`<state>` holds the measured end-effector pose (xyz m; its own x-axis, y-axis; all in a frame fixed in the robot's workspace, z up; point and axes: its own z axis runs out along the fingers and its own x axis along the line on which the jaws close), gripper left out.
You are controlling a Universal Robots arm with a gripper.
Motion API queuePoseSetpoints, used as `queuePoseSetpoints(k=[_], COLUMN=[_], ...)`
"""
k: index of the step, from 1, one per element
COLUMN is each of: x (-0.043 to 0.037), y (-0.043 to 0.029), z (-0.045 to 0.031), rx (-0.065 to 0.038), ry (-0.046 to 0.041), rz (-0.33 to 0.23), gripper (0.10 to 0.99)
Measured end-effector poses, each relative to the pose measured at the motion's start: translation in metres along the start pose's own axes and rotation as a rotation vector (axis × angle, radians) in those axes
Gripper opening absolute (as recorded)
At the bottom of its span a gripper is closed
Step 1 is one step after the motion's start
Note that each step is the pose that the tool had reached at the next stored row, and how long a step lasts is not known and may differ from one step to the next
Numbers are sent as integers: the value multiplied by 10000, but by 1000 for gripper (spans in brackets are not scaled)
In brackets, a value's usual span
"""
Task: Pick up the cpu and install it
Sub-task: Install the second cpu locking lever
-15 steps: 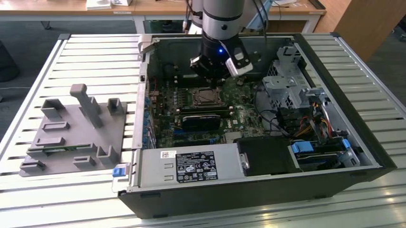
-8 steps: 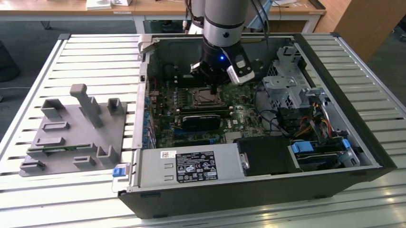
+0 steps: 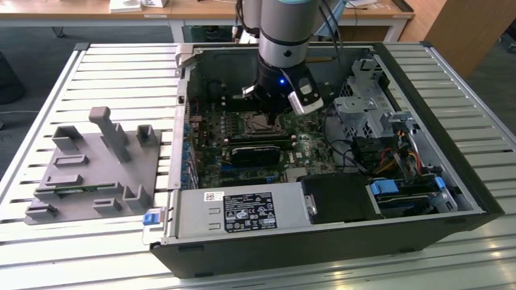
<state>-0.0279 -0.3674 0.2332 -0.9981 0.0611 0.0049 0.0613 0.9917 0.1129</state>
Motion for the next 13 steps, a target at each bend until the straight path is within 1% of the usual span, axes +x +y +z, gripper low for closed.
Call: queuePoseSetpoints(k=[2, 3, 5, 6, 7, 11, 13], x=[11, 32, 99, 205, 222, 240, 242], y=[-18, -25, -35, -50, -56, -65, -83], z=[3, 4, 7, 31, 66, 135, 139], rx=[-10, -14, -18, -21, -19, -21, -58], ry=[1, 1, 1, 1, 2, 2, 5], rz=[-1, -3, -4, -4, -4, -4, -6], gripper=[106, 106, 106, 106, 106, 106, 106])
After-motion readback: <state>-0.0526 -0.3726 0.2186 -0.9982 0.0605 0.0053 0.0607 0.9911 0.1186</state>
